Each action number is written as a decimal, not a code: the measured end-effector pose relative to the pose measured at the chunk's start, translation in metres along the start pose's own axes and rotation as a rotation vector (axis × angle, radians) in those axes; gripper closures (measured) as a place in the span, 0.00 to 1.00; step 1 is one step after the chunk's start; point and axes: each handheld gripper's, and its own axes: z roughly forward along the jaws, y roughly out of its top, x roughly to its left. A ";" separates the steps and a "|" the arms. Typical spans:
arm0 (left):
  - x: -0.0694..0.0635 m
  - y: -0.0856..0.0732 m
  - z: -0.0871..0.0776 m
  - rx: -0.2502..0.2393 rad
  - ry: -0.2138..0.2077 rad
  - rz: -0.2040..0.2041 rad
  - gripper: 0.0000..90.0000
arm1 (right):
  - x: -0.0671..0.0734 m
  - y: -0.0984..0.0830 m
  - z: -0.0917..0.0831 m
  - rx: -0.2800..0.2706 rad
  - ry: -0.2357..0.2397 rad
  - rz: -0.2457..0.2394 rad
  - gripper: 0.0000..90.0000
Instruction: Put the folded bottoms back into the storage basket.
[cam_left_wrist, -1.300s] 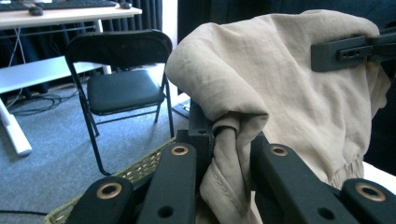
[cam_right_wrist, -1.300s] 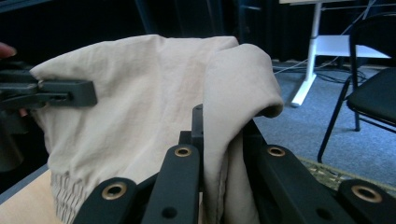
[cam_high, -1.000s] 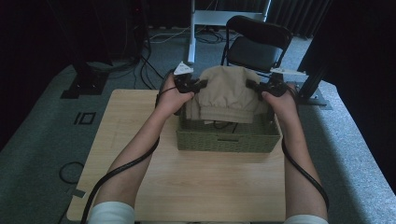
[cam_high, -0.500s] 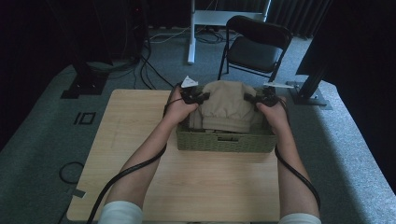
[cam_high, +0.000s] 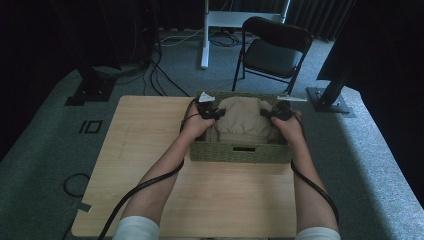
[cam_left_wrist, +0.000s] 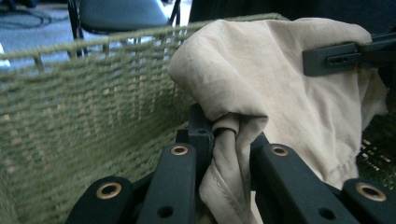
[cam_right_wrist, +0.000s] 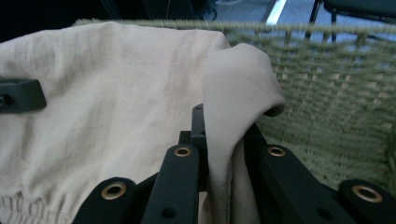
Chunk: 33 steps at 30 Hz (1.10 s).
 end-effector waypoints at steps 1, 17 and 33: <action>0.000 -0.001 0.001 0.005 0.002 0.000 0.91 | -0.001 -0.003 0.002 0.005 -0.004 -0.001 0.92; 0.006 -0.014 0.016 0.042 0.015 -0.030 0.91 | -0.008 -0.014 0.021 0.063 -0.046 0.000 0.92; 0.015 -0.018 0.031 0.110 0.044 -0.084 0.89 | -0.016 -0.015 0.047 0.149 -0.064 0.041 0.91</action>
